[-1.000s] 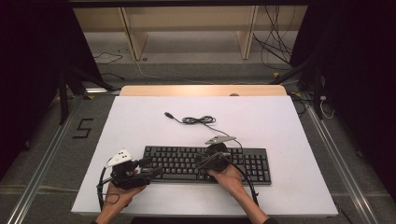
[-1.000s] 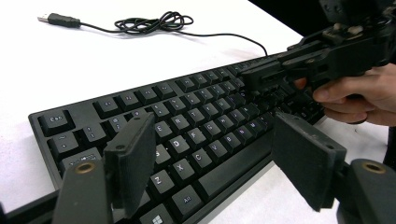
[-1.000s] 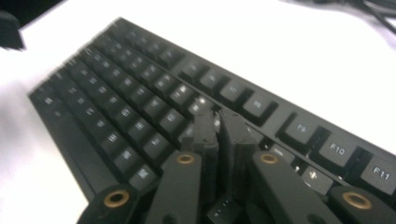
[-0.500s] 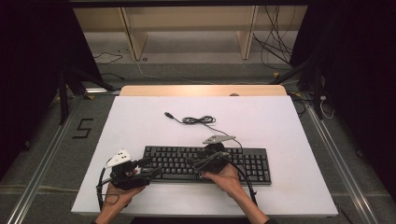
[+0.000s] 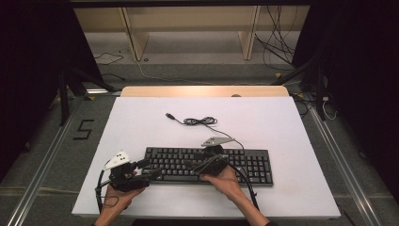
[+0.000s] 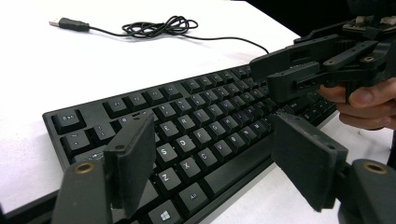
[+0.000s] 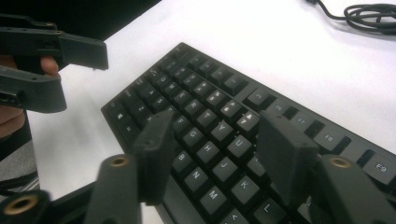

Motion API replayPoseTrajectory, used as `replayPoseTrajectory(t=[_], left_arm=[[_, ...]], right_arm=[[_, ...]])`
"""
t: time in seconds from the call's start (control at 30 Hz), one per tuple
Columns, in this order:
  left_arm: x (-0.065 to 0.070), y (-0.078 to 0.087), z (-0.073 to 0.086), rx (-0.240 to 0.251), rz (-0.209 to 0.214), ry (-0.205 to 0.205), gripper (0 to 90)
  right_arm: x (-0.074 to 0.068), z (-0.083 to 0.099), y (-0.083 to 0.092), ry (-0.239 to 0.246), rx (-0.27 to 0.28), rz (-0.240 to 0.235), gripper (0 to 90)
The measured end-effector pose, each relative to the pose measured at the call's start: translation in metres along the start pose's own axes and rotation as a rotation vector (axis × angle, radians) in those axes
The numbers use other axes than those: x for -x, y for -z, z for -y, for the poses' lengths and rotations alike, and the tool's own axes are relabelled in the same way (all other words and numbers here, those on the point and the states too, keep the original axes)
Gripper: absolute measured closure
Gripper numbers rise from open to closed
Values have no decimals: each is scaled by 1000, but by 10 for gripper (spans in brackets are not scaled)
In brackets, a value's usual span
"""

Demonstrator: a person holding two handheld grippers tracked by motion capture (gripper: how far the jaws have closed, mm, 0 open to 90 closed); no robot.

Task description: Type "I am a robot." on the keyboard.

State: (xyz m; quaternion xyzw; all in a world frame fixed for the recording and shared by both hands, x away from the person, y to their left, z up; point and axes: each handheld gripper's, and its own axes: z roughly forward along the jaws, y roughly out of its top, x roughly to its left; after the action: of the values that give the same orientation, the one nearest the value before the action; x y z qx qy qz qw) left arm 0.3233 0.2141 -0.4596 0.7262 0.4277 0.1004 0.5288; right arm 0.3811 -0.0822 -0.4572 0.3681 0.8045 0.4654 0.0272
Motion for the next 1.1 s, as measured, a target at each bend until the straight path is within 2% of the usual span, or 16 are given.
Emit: replayPoseTrajectory(t=[0.53, 0.7, 1.1], left_arm=[[-2, 1, 0, 4, -5, -1, 300], [-2, 0, 0, 1, -2, -3, 299], [-1, -1, 1, -3, 1, -7, 299]], right_arm=[[-10, 3, -10, 40, -37, -8, 831], [-14, 6, -16, 57, -58, -18, 900], [-20, 10, -29, 70, -95, -21, 900]])
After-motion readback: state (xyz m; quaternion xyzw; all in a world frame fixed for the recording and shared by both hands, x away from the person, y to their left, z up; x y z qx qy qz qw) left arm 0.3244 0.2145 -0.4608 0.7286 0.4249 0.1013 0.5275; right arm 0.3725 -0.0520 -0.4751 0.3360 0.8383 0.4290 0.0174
